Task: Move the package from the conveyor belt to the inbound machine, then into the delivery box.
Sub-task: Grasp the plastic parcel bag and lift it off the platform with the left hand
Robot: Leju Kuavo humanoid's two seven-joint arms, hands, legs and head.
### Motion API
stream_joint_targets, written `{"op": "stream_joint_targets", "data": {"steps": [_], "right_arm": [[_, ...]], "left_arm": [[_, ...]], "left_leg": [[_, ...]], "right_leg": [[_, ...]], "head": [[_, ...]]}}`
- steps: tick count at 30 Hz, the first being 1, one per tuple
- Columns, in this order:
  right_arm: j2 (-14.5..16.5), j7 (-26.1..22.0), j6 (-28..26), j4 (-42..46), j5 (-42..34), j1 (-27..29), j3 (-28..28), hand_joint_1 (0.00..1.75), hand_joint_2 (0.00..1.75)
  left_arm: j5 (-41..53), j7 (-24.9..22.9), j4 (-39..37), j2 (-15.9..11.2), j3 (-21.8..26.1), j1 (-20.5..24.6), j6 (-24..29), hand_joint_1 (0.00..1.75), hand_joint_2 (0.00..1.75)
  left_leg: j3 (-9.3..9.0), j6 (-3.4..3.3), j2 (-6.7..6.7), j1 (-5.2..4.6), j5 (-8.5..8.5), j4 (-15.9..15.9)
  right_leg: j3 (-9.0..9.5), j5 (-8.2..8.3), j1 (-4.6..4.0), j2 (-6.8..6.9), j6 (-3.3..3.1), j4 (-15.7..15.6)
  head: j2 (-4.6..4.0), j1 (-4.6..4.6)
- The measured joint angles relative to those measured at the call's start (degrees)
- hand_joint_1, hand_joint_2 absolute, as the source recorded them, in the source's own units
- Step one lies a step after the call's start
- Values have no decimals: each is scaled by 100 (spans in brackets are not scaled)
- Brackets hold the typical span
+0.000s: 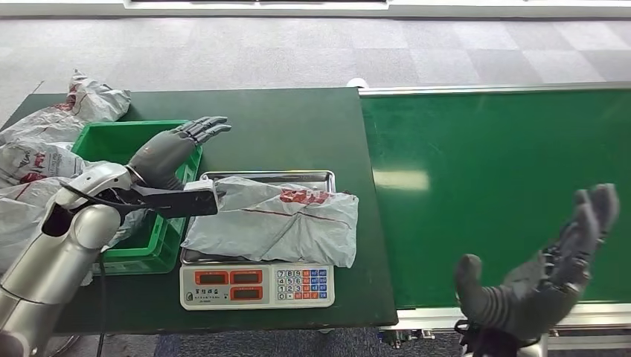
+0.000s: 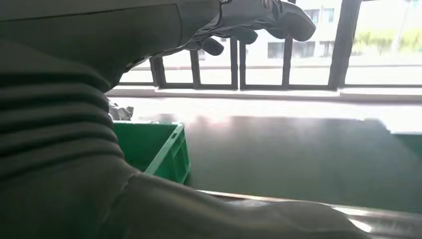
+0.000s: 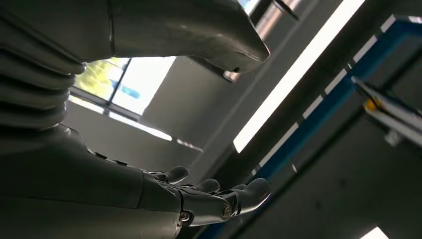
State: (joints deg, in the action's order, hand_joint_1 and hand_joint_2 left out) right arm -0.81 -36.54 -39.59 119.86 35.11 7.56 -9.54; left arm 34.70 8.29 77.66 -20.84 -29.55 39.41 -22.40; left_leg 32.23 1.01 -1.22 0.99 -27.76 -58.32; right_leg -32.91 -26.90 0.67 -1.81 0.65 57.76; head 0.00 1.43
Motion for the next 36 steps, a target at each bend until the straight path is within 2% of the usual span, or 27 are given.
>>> {"op": "stream_joint_targets", "data": {"steps": [3, 9, 18, 25, 28, 29, 32, 36], "right_arm": [[179, -310, -46, 708, -71, 39, 369, 0, 175], [427, -328, -51, 1549, 541, -108, 552, 0, 175], [541, -313, -42, 1762, 536, -156, 720, 0, 175], [611, -339, -31, 1766, 99, -182, 773, 0, 175], [634, -339, -29, 1766, -46, -198, 775, 0, 175], [651, -340, -30, 1764, -67, -211, 775, 0, 175], [705, -341, -31, 1758, -66, -253, 775, 0, 175], [719, -341, -32, 1751, -102, -260, 775, 0, 175]], "left_arm": [[-185, 77, -545, -84, -588, 360, -180, 0, 175], [-327, 113, -1256, -77, -1663, 668, -201, 0, 175], [-359, 116, -1620, -59, -2127, 827, -228, 0, 175], [-537, 228, -1927, 87, -2548, 851, -524, 0, 175], [-675, 277, -2121, 173, -2724, 818, -533, 0, 44], [-744, 316, -2218, 214, -2764, 799, -509, 44, 44], [-936, 514, -2607, 440, -2833, 701, -248, 175, 175], [-982, 751, -3302, 971, -2879, 439, 568, 175, 175]], "left_leg": [[0, 0, 2, -2, 0, 1], [-3, 0, 10, 0, 0, 1], [-2, 0, 9, 0, 2, 1], [-1, 0, 7, -1, 1, 1], [-3, -1, 4, -3, 1, 2], [-7, -1, 1, -4, 0, 2], [-29, -6, -24, -8, -3, 4], [-94, -37, -104, -20, -25, 8]], "right_leg": [[-1, 0, 1, -3, 0, 0], [1, 5, -1, -11, -3, 2], [2, 6, -1, -8, -3, 3], [6, 6, 0, -6, -3, 3], [13, 5, 2, -4, -3, 3], [17, 4, 3, -3, -2, 3], [47, -11, 10, 20, 9, 2], [148, -70, 30, 98, 40, -1]], "head": [[0, -1], [0, 0], [0, -1], [0, 0], [0, 0], [0, 1], [0, 3], [0, 2]]}}
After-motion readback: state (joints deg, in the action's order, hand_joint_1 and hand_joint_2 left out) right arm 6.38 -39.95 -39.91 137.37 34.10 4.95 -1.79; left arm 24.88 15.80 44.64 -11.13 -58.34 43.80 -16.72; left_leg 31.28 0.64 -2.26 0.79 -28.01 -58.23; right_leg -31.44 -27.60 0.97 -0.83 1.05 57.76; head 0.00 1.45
